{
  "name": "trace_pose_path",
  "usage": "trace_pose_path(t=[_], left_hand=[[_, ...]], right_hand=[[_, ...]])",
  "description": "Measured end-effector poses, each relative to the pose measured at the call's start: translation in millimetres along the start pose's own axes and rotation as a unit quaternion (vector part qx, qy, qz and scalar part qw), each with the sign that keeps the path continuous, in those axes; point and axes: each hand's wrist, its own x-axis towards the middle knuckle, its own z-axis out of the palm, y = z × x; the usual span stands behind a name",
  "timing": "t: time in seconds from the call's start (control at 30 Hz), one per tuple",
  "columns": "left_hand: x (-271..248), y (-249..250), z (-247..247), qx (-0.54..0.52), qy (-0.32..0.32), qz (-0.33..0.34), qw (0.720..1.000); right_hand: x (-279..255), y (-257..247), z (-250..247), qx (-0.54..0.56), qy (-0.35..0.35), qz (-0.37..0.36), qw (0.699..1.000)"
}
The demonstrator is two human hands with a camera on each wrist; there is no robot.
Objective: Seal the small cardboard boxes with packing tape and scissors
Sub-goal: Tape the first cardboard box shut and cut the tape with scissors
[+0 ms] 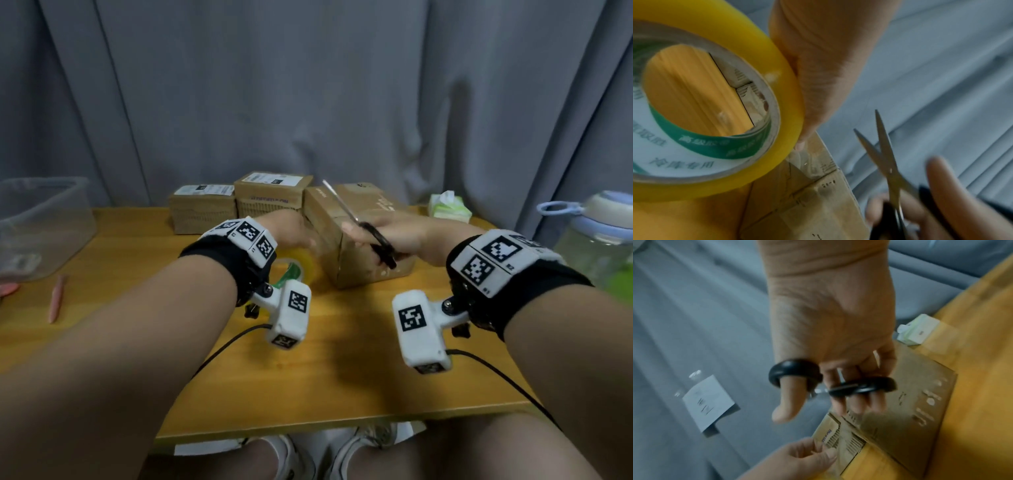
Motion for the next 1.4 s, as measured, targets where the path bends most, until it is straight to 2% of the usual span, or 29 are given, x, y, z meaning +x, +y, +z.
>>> trace_pose_path(t=[0.07,0.13,0.3,0.7,0.8,1.1,1.3,1.4], left_hand=[[2.3,-2.0,0.7,-0.013,-0.007,-0.009,1.000],[5.4,-4.8,1.9,-0.020,-0.011,-0.008,1.000],[11.6,-12.0,4.3,-0.062,0.002,-0.016,0.998],[20.2,-23.7,0.0,-0.060,-0.012,-0.014,0.998],[21.6,-25.5,-0.7,-0.052,-0.026,-0.010,0.998],[22.6,-28.2,-2.3,-0.076,-0.013,-0.028,0.997],[23.2,-28.5,-2.6,-0.075,-0.020,-0.036,0.996],[21.5,-29.7,-3.2,-0.076,-0.015,-0.039,0.996]], right_hand=[[-10.7,6.8,2.5,-0.013,-0.079,0.048,0.996],[-17.4,15.5,5.9,-0.034,-0.124,0.081,0.988],[-18.5,35.1,17.7,-0.033,-0.164,0.139,0.976],[15.5,21.9,61.7,0.020,-0.108,0.131,0.985],[16.4,25.2,63.1,0.026,-0.111,0.130,0.985],[21.1,21.3,67.0,0.061,-0.066,0.121,0.989],[27.9,21.0,70.6,0.066,-0.021,0.081,0.994],[27.3,25.9,66.9,0.102,-0.012,0.072,0.992]])
